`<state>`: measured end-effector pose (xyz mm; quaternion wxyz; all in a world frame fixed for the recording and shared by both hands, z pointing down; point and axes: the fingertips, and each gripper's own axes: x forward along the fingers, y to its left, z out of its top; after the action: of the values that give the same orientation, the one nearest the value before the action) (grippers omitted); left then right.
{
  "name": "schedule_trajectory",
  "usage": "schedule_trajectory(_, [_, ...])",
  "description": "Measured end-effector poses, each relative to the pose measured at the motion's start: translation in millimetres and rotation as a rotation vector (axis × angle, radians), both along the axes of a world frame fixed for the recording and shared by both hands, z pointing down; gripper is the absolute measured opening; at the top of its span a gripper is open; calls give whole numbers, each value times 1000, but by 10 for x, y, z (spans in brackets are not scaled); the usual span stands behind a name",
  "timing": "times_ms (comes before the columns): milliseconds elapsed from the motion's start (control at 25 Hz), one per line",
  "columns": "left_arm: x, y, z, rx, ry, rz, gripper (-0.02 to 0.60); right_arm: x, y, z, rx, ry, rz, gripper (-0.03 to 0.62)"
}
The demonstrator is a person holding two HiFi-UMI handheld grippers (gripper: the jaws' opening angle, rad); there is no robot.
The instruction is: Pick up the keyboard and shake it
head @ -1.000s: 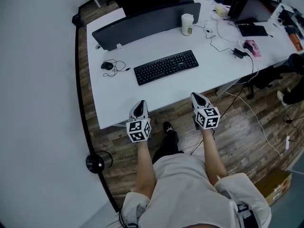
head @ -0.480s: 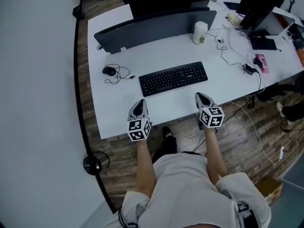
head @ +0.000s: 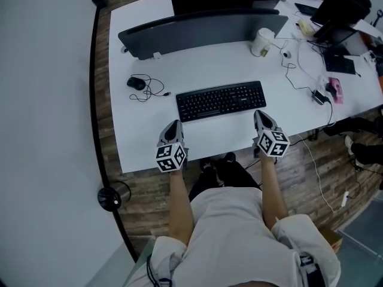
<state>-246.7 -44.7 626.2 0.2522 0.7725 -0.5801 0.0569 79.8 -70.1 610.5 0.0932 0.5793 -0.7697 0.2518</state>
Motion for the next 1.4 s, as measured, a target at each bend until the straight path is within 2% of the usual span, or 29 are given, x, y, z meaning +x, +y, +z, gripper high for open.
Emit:
schedule_trajectory(160, [16, -110, 52, -41, 6, -47, 15, 21, -257, 99, -65, -106, -54, 40])
schedule_trajectory(280, [32, -263, 70, -64, 0, -81, 15, 125, -453, 181, -100, -149, -97, 40])
schedule_trajectory(520, [116, -568, 208, -104, -22, -105, 15, 565, -826, 336, -135, -138, -170, 38])
schedule_trajectory(720, [131, -712, 381, -140, 29, -154, 15, 1016, -1052, 635, -190, -142, -184, 39])
schedule_trajectory(920, [32, -788, 678, -227, 57, -187, 15, 1243, -1201, 964, -275, -127, -266, 40])
schedule_trajectory(1040, [-89, -877, 766, -249, 112, -219, 18, 1302, -1330, 1113, -314, -141, -299, 40])
schedule_trajectory(1080, [-126, -901, 792, -254, 141, -229, 28, 1312, -1361, 1170, -331, -153, -307, 40])
schedule_trajectory(1200, [-189, -966, 914, -286, 213, -252, 141, 1355, -1507, 1251, -345, -154, -314, 41])
schedule_trajectory(1400, [-207, -1013, 1120, -357, 208, -246, 209, 1386, -1631, 1320, -339, -167, -285, 42])
